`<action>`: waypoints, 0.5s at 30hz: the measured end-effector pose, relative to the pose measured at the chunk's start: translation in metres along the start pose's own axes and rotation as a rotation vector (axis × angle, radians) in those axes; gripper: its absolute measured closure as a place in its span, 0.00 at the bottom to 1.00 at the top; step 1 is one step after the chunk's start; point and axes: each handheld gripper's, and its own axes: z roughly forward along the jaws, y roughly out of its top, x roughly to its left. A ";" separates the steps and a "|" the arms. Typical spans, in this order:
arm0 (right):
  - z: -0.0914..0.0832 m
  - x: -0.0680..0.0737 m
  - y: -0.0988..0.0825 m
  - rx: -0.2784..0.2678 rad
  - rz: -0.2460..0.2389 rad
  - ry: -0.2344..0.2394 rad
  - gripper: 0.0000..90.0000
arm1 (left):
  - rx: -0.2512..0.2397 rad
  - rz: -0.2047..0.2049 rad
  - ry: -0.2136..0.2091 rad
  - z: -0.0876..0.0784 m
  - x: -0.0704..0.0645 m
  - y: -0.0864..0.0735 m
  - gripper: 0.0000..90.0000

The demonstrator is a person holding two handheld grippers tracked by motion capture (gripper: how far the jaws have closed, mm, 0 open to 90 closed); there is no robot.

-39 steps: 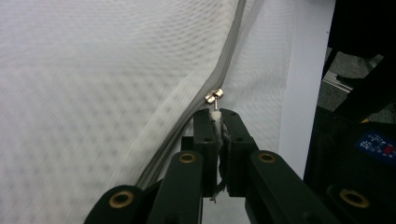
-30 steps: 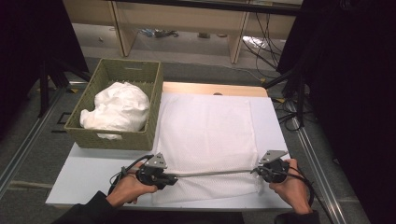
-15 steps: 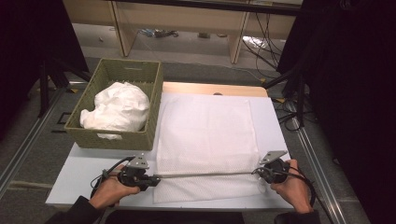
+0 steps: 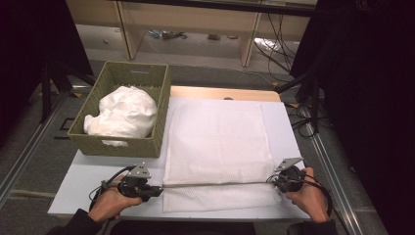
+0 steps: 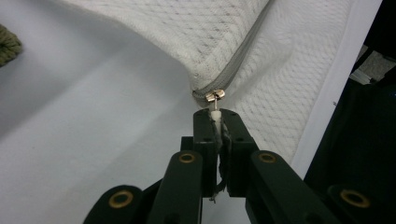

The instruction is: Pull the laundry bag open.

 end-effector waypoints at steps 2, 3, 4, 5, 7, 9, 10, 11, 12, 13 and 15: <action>0.000 -0.002 0.000 -0.004 0.002 0.000 0.90 | -0.014 0.004 -0.006 0.001 -0.001 0.000 0.95; 0.000 0.000 0.000 0.000 0.010 -0.011 0.86 | 0.002 -0.002 0.000 0.001 -0.001 0.000 0.95; 0.000 0.000 0.000 0.008 0.009 -0.027 0.79 | 0.002 0.003 -0.005 0.001 0.000 0.000 0.95; -0.001 0.000 0.001 -0.007 0.012 -0.045 0.71 | 0.009 -0.008 0.000 0.002 0.000 0.000 0.95; -0.006 0.002 0.005 -0.067 0.005 -0.087 0.61 | 0.005 -0.014 0.005 0.003 0.001 0.000 0.95; -0.014 0.007 0.011 -0.159 -0.014 -0.065 0.59 | 0.004 -0.017 0.010 0.005 0.000 -0.001 0.93; -0.016 0.014 0.017 -0.223 -0.025 -0.002 0.58 | 0.008 -0.012 0.014 0.005 0.000 -0.001 0.91; -0.017 0.019 0.021 -0.260 -0.023 0.028 0.57 | 0.013 -0.004 0.013 0.005 0.001 0.000 0.89; -0.015 0.023 0.025 -0.296 -0.059 0.050 0.56 | 0.007 0.008 0.000 0.004 0.001 0.001 0.88; -0.012 0.032 0.032 -0.309 -0.073 0.082 0.54 | 0.011 0.008 -0.006 0.004 0.001 0.001 0.84; -0.006 0.042 0.040 -0.320 -0.108 0.115 0.50 | 0.015 -0.006 0.012 0.003 -0.002 0.000 0.75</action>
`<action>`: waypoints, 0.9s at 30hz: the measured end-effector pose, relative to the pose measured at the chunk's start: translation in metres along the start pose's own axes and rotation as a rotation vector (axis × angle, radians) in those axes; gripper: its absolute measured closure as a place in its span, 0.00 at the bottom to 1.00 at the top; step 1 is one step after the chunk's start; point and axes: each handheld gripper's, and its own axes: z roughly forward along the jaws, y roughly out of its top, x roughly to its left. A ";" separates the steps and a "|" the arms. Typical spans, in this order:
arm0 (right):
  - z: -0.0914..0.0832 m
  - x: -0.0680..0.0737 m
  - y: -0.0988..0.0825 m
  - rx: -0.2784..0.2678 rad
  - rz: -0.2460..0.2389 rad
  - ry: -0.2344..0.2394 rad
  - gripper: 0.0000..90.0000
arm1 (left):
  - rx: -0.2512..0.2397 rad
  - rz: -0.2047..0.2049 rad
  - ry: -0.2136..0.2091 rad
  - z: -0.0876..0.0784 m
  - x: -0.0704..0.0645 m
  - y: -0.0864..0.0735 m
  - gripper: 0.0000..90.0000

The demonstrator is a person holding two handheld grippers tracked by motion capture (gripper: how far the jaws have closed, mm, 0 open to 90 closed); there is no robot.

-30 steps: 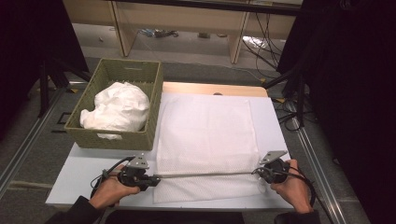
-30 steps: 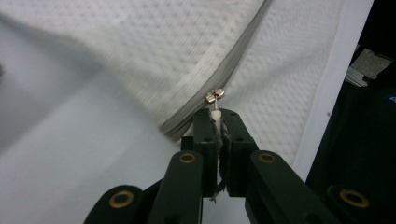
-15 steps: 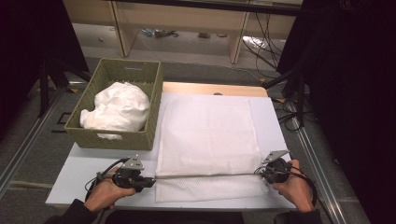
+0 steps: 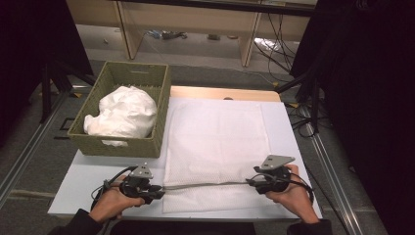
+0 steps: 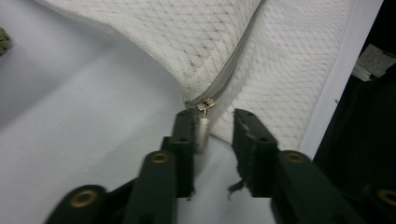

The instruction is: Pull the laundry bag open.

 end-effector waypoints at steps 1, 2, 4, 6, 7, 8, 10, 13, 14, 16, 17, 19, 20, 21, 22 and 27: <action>0.005 0.005 0.004 0.005 0.007 0.015 0.48 | 0.010 0.026 0.005 -0.001 -0.001 0.001 0.71; 0.010 0.007 0.007 0.008 -0.024 0.030 0.46 | 0.009 0.017 0.022 -0.001 -0.003 0.001 0.63; 0.019 0.014 0.014 0.008 -0.023 0.053 0.43 | -0.013 0.021 0.041 -0.002 -0.006 0.002 0.50; 0.024 0.017 0.018 0.014 -0.046 0.082 0.43 | -0.029 0.031 0.062 -0.004 -0.010 0.002 0.46; 0.026 0.020 0.019 0.016 -0.036 0.086 0.45 | -0.033 0.040 0.076 -0.006 -0.012 0.002 0.44; 0.030 0.022 0.021 0.021 -0.054 0.105 0.47 | -0.049 0.043 0.071 -0.007 -0.014 0.002 0.42; 0.036 0.026 0.024 0.049 -0.070 0.112 0.48 | -0.060 0.039 0.095 -0.009 -0.016 0.002 0.40; 0.044 0.029 0.028 0.077 -0.114 0.111 0.52 | -0.062 0.031 0.106 -0.011 -0.019 0.001 0.37; 0.047 0.031 0.030 0.099 -0.096 0.110 0.55 | -0.063 0.033 0.113 -0.012 -0.020 0.001 0.37; 0.052 0.030 0.032 0.114 -0.131 0.110 0.60 | -0.066 0.036 0.111 -0.012 -0.020 0.000 0.36; 0.055 0.030 0.033 0.125 -0.147 0.118 0.63 | -0.063 0.039 0.113 -0.012 -0.020 0.000 0.36; 0.061 0.030 0.036 0.136 -0.183 0.120 0.71 | -0.057 0.041 0.118 -0.011 -0.020 0.000 0.35; 0.065 0.028 0.038 0.148 -0.187 0.126 0.75 | -0.057 0.038 0.117 -0.010 -0.021 0.001 0.34; 0.067 0.027 0.039 0.153 -0.194 0.136 0.82 | -0.056 0.041 0.117 -0.010 -0.021 0.001 0.34; 0.069 0.026 0.039 0.165 -0.198 0.152 0.87 | -0.055 0.041 0.116 -0.010 -0.021 0.000 0.34; 0.069 0.023 0.047 0.168 -0.228 0.140 1.00 | -0.061 0.042 0.112 -0.010 -0.022 0.001 0.35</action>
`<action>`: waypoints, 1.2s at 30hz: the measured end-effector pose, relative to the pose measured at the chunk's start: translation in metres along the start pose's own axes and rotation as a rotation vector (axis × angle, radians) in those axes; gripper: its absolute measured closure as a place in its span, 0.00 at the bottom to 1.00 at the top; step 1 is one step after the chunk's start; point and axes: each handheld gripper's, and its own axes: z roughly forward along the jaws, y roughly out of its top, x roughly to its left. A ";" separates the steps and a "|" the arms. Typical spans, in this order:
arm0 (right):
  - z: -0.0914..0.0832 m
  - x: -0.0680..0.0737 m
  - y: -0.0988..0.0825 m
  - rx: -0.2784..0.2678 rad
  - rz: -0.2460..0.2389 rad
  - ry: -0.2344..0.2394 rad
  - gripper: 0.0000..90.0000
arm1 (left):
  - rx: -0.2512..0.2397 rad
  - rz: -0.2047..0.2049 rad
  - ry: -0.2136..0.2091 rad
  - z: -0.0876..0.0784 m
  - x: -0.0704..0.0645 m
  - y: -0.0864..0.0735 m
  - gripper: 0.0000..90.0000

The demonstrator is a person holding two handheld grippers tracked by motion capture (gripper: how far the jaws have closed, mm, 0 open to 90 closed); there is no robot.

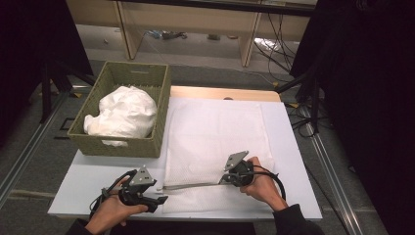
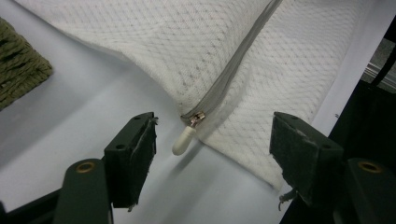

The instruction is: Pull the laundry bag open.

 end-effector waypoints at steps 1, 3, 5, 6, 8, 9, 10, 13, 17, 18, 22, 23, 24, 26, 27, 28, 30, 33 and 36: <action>-0.002 -0.001 0.001 -0.004 0.007 -0.005 1.00 | 0.007 0.009 0.004 0.000 0.001 0.000 0.36; -0.006 -0.002 0.003 -0.022 0.039 -0.028 1.00 | 0.007 0.008 0.000 0.000 0.000 0.000 0.36; -0.007 -0.007 0.004 -0.032 0.023 -0.062 1.00 | 0.004 0.007 0.005 0.001 0.001 0.001 0.36; -0.008 -0.009 0.004 -0.035 0.033 -0.063 1.00 | 0.005 0.008 0.005 0.001 0.001 0.000 0.36; -0.004 -0.011 0.005 -0.036 0.028 -0.036 1.00 | 0.014 0.008 0.009 0.001 0.000 0.000 0.36; -0.002 -0.011 0.004 -0.023 0.025 -0.017 1.00 | 0.009 0.008 -0.002 0.001 0.000 0.000 0.36; 0.001 -0.010 0.004 -0.014 0.006 -0.025 0.98 | 0.008 0.007 0.000 0.001 0.000 0.000 0.36; 0.006 -0.009 0.004 0.006 0.011 0.030 0.88 | 0.017 0.013 0.008 0.002 0.001 -0.001 0.36; 0.011 -0.007 0.004 0.017 0.013 0.035 0.68 | 0.014 0.017 0.007 0.002 0.000 0.000 0.36; 0.013 -0.007 0.005 0.017 0.027 0.030 0.64 | 0.016 0.018 0.009 0.002 0.000 -0.001 0.36; 0.017 -0.013 0.005 -0.006 0.061 0.071 0.65 | 0.010 0.015 0.002 0.003 0.000 0.000 0.35; 0.017 -0.015 0.004 -0.011 0.072 0.080 0.68 | 0.015 0.016 0.006 0.003 -0.001 0.000 0.35; 0.018 -0.017 0.005 -0.018 0.059 0.091 0.71 | 0.015 0.016 0.009 0.003 -0.001 0.000 0.35; 0.019 -0.018 0.005 -0.024 0.062 0.105 0.82 | 0.014 0.016 0.003 0.003 0.000 0.000 0.35; 0.019 -0.019 0.005 -0.025 0.068 0.103 0.86 | 0.010 0.018 0.004 0.003 0.000 0.000 0.35; 0.018 -0.019 0.005 -0.021 0.069 0.096 0.92 | 0.009 0.019 0.008 0.002 0.000 0.001 0.35; 0.019 -0.019 0.006 -0.019 0.049 0.082 0.97 | 0.014 0.020 0.016 0.002 0.002 0.000 0.35; 0.017 -0.017 0.009 -0.011 0.023 0.063 0.99 | -0.001 0.013 0.011 0.001 0.002 0.001 0.35; 0.007 -0.013 0.014 -0.030 0.041 0.026 0.99 | -0.003 0.018 0.017 -0.001 0.001 0.002 0.35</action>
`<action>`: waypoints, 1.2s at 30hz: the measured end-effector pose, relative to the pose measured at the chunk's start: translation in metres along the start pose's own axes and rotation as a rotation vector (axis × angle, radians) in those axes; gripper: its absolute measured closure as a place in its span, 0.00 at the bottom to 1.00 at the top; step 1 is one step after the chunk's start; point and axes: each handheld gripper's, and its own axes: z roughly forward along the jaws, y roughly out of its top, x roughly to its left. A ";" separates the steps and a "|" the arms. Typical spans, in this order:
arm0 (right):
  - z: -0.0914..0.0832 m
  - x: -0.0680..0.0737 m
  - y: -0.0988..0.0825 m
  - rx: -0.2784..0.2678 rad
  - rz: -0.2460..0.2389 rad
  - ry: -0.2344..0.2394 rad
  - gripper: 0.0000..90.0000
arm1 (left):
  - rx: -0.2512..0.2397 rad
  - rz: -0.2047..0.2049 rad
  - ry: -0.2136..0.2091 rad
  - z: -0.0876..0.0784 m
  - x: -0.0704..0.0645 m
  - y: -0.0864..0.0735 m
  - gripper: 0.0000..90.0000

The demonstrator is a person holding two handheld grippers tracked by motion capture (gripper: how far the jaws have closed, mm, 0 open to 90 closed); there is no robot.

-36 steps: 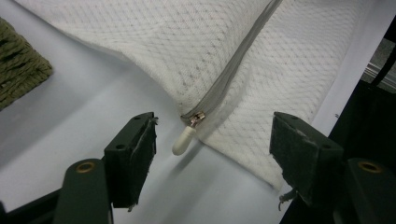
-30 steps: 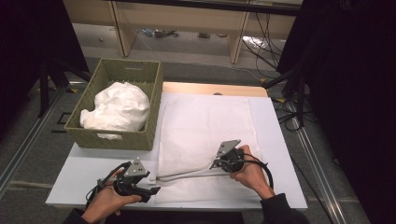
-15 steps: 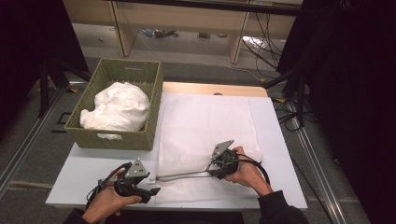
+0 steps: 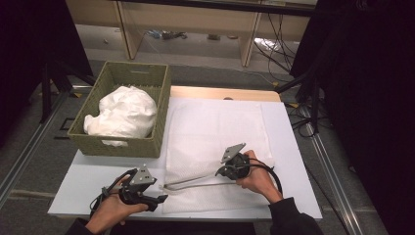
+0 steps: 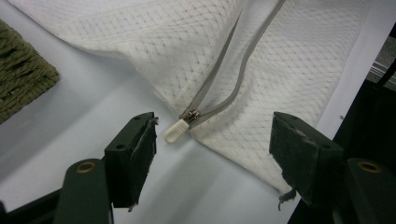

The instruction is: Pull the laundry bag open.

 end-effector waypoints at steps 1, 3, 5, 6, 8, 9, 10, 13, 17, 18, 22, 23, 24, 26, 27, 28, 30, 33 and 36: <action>-0.003 0.001 0.002 -0.006 -0.009 -0.010 0.99 | 0.000 0.000 0.000 0.000 0.000 0.000 0.35; -0.008 0.001 0.005 -0.016 -0.030 -0.027 0.99 | -0.003 0.010 0.004 -0.001 0.002 0.001 0.35; -0.012 0.002 0.006 -0.026 -0.036 -0.051 0.99 | -0.014 -0.004 0.006 -0.002 0.001 0.002 0.35; -0.014 0.003 0.006 -0.022 -0.039 -0.049 0.99 | -0.020 -0.003 0.000 -0.002 0.002 0.001 0.35; -0.016 0.003 0.008 -0.030 -0.037 -0.061 0.99 | -0.020 0.003 0.020 -0.004 0.003 0.002 0.35; -0.018 0.003 0.009 -0.029 -0.037 -0.066 0.99 | -0.025 -0.001 0.019 -0.004 0.003 0.003 0.35; -0.018 0.002 0.010 -0.033 -0.071 -0.073 0.99 | -0.030 0.000 0.019 -0.004 0.003 0.003 0.35; -0.023 0.003 0.012 -0.048 -0.060 -0.081 0.99 | -0.050 -0.009 0.027 -0.007 0.004 0.005 0.34; -0.030 0.004 0.014 -0.073 -0.054 -0.093 0.99 | -0.082 -0.022 0.041 -0.012 0.007 0.009 0.34; -0.031 0.004 0.015 -0.081 -0.053 -0.094 0.99 | -0.094 -0.030 0.040 -0.013 0.007 0.010 0.34; -0.035 0.002 0.017 -0.093 -0.051 -0.093 0.99 | -0.119 -0.042 0.052 -0.018 0.009 0.014 0.33; -0.035 0.002 0.017 -0.098 -0.050 -0.101 0.99 | -0.123 -0.036 0.052 -0.019 0.010 0.015 0.32; -0.036 0.001 0.018 -0.102 -0.053 -0.103 0.99 | -0.130 -0.039 0.063 -0.020 0.011 0.016 0.32; -0.037 0.001 0.019 -0.108 -0.052 -0.109 0.99 | -0.136 -0.042 0.072 -0.023 0.012 0.018 0.31; -0.039 0.001 0.020 -0.109 -0.052 -0.108 0.99 | -0.139 -0.045 0.070 -0.024 0.013 0.018 0.31; -0.039 0.001 0.021 -0.116 -0.056 -0.114 0.99 | -0.145 -0.046 0.073 -0.025 0.013 0.019 0.31; -0.041 0.001 0.023 -0.119 -0.061 -0.115 0.99 | -0.163 -0.061 0.074 -0.027 0.014 0.020 0.30; -0.044 0.000 0.025 -0.127 -0.072 -0.123 0.99 | -0.169 -0.071 0.075 -0.029 0.015 0.022 0.29; -0.046 -0.002 0.028 -0.132 -0.075 -0.136 0.99 | -0.171 -0.063 0.087 -0.031 0.016 0.024 0.29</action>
